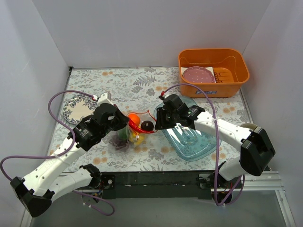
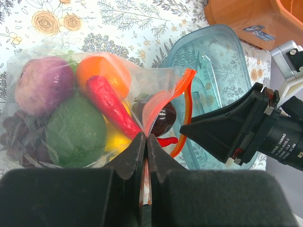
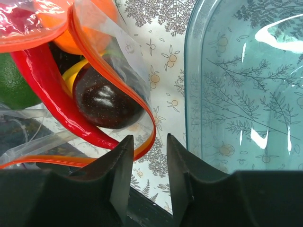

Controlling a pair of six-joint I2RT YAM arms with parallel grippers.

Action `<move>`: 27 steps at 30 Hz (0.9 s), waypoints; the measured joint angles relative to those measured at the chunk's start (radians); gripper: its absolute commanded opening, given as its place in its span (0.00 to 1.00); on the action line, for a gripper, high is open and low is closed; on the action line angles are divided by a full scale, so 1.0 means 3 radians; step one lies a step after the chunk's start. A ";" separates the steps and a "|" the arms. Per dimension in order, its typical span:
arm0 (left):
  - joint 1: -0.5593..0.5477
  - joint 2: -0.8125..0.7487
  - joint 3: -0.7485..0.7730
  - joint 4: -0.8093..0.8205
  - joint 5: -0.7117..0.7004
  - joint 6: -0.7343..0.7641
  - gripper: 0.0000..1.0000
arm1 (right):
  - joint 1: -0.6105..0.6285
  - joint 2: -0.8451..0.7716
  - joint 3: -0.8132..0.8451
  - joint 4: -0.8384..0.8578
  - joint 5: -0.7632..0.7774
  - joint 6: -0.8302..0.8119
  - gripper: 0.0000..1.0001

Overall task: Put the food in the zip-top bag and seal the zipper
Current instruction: Adjust the zipper food storage bag at the center of the board.

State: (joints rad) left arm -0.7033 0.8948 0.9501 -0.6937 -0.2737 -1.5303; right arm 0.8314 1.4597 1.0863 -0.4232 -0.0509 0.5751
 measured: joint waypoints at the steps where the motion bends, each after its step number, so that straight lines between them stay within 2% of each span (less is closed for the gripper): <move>1: 0.0000 -0.0003 0.0003 -0.0008 0.0000 0.0000 0.00 | 0.0000 0.0000 0.0000 0.0017 -0.0013 -0.0001 0.30; 6: 0.0000 -0.0009 0.0003 -0.0015 -0.0004 -0.0004 0.00 | -0.0004 0.0005 0.0000 0.0106 -0.0156 -0.0017 0.15; 8: 0.0000 -0.0010 0.0003 -0.0019 -0.0013 -0.0009 0.00 | -0.0004 0.0006 -0.0004 0.0145 -0.0225 -0.0011 0.14; 12: 0.0000 -0.0010 0.0003 -0.0020 -0.0022 -0.0009 0.00 | -0.0004 0.0010 -0.0008 0.0203 -0.0306 -0.0017 0.01; 15: 0.0000 -0.0015 0.0003 -0.0027 -0.0024 -0.0009 0.02 | -0.0004 0.0011 -0.0008 0.0226 -0.0348 -0.0010 0.01; 17: 0.0000 -0.0022 0.0003 -0.0033 -0.0025 -0.0009 0.08 | -0.0006 0.0011 -0.0008 0.0251 -0.0397 -0.0009 0.01; 19: 0.0000 -0.0028 0.0003 -0.0034 -0.0024 -0.0001 0.08 | -0.0008 0.0010 -0.0004 0.0303 -0.0479 -0.0008 0.01; 23: 0.0000 -0.0006 0.0001 -0.0022 0.0017 0.0006 0.01 | -0.0010 -0.0032 0.0120 0.0437 -0.0668 -0.0009 0.01; 27: 0.0000 0.0074 -0.0015 0.0064 0.0164 0.0009 0.00 | -0.0010 -0.0114 0.0249 0.0656 -0.0818 -0.0009 0.01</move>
State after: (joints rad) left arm -0.7033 0.9169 0.9455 -0.6746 -0.2245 -1.5276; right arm 0.8284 1.4254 1.1610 -0.2264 -0.2962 0.5724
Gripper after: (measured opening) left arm 0.016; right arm 0.024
